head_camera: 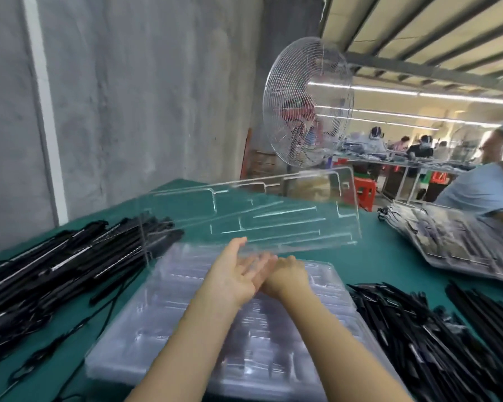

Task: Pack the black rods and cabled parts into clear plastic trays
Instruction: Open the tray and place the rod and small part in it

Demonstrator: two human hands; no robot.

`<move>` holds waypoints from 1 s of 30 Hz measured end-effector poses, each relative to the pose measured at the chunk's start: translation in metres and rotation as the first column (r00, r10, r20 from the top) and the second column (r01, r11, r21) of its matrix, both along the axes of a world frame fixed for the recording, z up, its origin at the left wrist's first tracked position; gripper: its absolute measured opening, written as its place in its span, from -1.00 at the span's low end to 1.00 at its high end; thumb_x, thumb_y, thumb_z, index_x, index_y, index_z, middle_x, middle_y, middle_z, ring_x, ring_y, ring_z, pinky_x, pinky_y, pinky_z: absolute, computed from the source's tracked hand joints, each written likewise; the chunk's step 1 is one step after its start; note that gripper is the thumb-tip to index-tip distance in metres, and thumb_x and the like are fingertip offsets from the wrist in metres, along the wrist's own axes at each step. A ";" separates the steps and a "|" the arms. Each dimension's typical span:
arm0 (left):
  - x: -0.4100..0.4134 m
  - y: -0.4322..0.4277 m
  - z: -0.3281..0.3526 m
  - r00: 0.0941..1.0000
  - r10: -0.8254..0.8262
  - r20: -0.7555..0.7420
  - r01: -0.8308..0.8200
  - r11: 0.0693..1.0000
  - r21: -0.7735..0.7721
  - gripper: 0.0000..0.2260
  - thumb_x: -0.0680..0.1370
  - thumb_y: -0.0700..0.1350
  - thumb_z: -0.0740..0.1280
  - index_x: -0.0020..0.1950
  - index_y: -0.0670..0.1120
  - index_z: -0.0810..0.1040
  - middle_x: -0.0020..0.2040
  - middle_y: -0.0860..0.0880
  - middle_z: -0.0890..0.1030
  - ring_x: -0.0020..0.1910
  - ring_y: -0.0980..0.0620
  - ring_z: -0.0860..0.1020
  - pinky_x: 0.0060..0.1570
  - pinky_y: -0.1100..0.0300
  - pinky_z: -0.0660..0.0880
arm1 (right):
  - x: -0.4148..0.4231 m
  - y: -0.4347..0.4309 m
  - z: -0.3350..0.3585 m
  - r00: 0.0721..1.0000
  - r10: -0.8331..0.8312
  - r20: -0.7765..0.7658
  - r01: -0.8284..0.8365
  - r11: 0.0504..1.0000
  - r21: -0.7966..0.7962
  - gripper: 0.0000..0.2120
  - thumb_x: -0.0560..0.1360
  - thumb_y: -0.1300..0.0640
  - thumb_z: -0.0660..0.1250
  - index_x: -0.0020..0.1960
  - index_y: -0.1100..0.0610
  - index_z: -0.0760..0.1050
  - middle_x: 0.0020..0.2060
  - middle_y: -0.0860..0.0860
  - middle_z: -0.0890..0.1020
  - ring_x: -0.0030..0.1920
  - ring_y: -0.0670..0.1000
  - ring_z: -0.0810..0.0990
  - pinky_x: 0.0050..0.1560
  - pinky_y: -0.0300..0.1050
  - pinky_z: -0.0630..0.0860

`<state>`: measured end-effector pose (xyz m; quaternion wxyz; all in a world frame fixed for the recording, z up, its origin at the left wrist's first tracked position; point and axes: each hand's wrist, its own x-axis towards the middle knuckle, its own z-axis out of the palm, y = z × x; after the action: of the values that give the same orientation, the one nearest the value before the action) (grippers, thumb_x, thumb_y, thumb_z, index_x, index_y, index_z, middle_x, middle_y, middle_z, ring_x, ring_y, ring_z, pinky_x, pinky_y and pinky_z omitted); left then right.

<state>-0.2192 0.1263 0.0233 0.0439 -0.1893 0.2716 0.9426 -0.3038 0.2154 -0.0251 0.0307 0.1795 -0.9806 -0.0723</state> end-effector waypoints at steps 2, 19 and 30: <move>0.010 -0.015 -0.004 0.977 -0.210 0.029 0.211 0.947 -0.242 -0.67 0.59 -0.11 0.22 0.27 -0.29 0.37 0.17 -0.28 0.53 -0.40 -0.19 0.63 -0.57 0.09 0.54 | 0.003 0.007 0.004 0.999 -0.001 0.048 0.004 0.999 -0.054 -0.64 0.56 -0.02 0.15 0.32 0.04 0.38 0.26 0.10 0.53 0.27 0.13 0.47 0.21 -0.04 0.39; 0.048 -0.179 -0.041 0.955 -0.280 -0.098 -0.140 -0.134 -0.981 -0.74 0.41 -0.06 0.47 0.06 0.15 0.57 0.20 0.12 0.55 0.10 0.20 0.51 0.23 0.21 0.36 | 0.045 0.000 -0.002 0.990 -0.024 0.140 0.046 0.987 -0.155 -0.68 0.62 0.04 -0.04 0.20 0.07 0.43 0.25 0.14 0.48 0.29 0.10 0.40 0.39 0.21 0.06; -0.008 -0.157 -0.004 0.811 0.169 -0.560 -0.582 0.341 -0.739 -0.75 0.50 -0.32 0.36 -0.26 -0.08 0.36 -0.28 -0.03 0.44 -0.30 0.04 0.47 -0.39 0.25 0.58 | 0.083 -0.056 -0.025 0.965 0.233 0.122 -0.188 0.935 -0.299 -0.42 0.57 -0.22 -0.01 0.53 -0.14 -0.07 0.54 0.01 -0.07 0.53 0.10 -0.17 0.45 0.17 -0.26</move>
<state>-0.2276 -0.0310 0.0196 -0.3404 -0.0518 0.6730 0.6546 -0.2206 0.1596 -0.0504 -0.0125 0.2826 -0.9552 0.0875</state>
